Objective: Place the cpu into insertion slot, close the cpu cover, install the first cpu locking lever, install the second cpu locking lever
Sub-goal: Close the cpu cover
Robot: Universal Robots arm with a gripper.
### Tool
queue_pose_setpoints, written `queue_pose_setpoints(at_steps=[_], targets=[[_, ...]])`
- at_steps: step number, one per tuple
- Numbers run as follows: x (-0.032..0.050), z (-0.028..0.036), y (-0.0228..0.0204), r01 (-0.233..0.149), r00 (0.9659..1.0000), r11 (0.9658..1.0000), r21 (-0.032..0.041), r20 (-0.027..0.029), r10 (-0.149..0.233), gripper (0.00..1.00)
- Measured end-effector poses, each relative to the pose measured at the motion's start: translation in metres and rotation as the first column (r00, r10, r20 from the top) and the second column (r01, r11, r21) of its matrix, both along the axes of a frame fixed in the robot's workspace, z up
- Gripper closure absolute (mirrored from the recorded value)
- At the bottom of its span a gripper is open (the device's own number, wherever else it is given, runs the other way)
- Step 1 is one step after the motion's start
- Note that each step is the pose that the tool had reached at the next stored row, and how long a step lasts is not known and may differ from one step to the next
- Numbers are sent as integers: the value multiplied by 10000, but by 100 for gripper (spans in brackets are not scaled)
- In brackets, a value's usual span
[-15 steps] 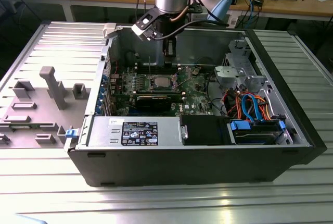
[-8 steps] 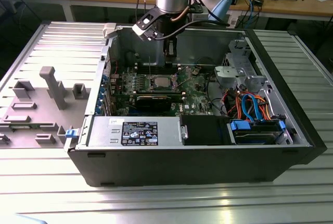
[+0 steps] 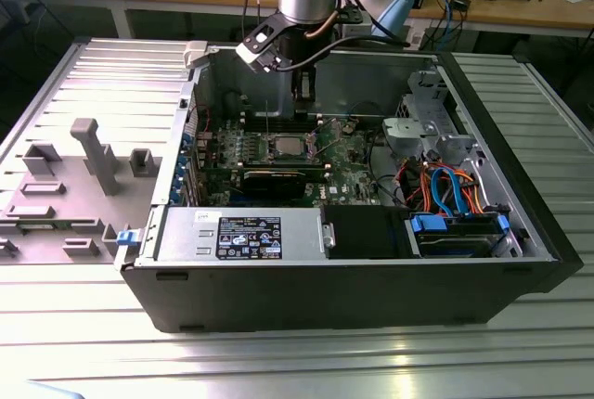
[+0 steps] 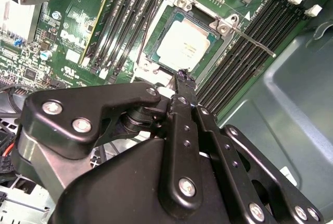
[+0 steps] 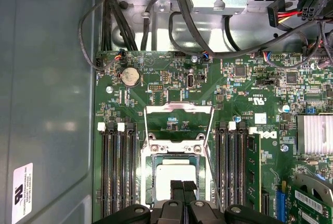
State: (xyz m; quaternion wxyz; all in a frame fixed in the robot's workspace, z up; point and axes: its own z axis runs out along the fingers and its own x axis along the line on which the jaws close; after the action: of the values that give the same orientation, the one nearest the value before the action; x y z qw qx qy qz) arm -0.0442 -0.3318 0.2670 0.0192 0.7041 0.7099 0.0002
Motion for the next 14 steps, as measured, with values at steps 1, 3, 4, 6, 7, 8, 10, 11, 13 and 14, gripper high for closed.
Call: queue_pose_setpoints(at_steps=[1,3,4,6,7,8,10,11,13,14], targets=[[2,0,0,1,10000,10000,0,0,-1,89],[5,0,0,2,10000,10000,1,0,-2,89],[6,0,0,2,10000,10000,0,1,-2,89],[9,0,0,2,10000,10000,0,0,-2,89],[12,0,0,2,10000,10000,0,0,-2,89],[14,0,0,1,10000,10000,0,0,-1,89],[15,0,0,2,10000,10000,0,0,-2,89],[15,0,0,2,10000,10000,0,0,-2,89],[15,0,0,2,10000,10000,0,0,-2,89],[16,0,0,2,10000,10000,0,0,-2,89]])
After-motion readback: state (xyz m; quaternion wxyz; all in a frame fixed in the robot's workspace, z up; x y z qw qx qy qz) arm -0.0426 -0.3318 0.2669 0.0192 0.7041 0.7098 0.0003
